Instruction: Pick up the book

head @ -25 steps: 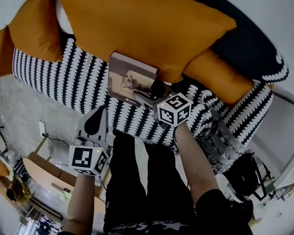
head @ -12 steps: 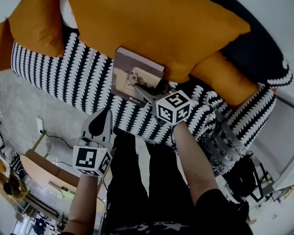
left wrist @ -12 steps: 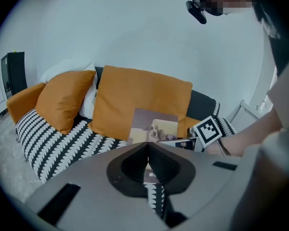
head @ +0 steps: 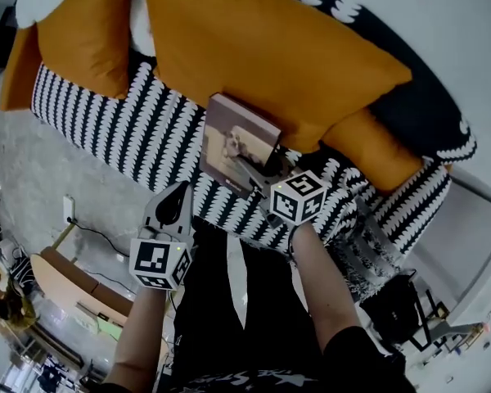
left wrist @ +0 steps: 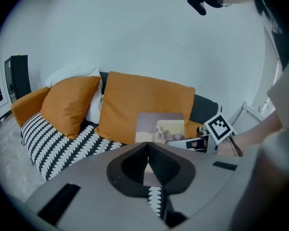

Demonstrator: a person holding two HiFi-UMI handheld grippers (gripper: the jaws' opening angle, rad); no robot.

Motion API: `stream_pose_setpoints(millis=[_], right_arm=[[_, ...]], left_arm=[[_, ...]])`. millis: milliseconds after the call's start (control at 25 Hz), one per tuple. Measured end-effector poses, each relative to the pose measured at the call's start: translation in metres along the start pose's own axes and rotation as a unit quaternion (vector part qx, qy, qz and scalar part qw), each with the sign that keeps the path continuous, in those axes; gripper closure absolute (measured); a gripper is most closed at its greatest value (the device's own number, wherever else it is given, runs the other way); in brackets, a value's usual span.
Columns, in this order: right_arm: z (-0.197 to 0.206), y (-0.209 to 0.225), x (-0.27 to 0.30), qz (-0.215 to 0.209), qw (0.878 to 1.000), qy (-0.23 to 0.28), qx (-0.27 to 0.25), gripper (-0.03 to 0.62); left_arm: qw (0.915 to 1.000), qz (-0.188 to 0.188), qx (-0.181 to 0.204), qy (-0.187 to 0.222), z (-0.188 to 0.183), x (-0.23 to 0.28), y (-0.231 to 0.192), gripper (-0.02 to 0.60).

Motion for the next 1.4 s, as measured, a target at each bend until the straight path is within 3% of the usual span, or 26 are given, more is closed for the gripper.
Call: stream_pose_setpoints(millis=[200,400,600,960,1160,1400], right_arm=[[-0.021,-0.012,-0.014,-0.014,1.0,0.019,0.005,0.439],[-0.052,-0.051,-0.055,-0.029,0.999,0.022,0.019,0.441],[-0.078,-0.079,-0.076,-0.056,0.998,0.03,0.014,0.442],[-0.109,-0.113,-0.095,-0.088,0.996,0.032,0.008,0.442],[-0.108,-0.135,-0.112,-0.071,0.996,0.037,0.028,0.442],[-0.105,-0.177,-0.149,-0.073,0.996,0.04,-0.026,0.442]], left_arm=[[0.9996,-0.008,-0.001,0.028,-0.014,-0.003,0.001,0.575],[0.9988,-0.015,0.003,0.046,-0.049,-0.037,0.014,0.575],[0.9954,-0.053,-0.014,0.079,-0.066,-0.076,0.022,0.575],[0.9891,-0.091,-0.05,0.104,-0.058,-0.128,0.035,0.575],[0.985,-0.1,-0.055,0.129,-0.052,-0.168,0.053,0.575],[0.9817,-0.114,-0.045,0.146,-0.035,-0.22,0.076,0.575]])
Point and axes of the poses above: the fingertips, and each gripper's own axes: x forward along the fingers, y to its right, z out of its underside, the point moved 8 cm from there along -x, backward along the fingers, and after that the axes turned 6 degrees about z, right-handed, at the moved point
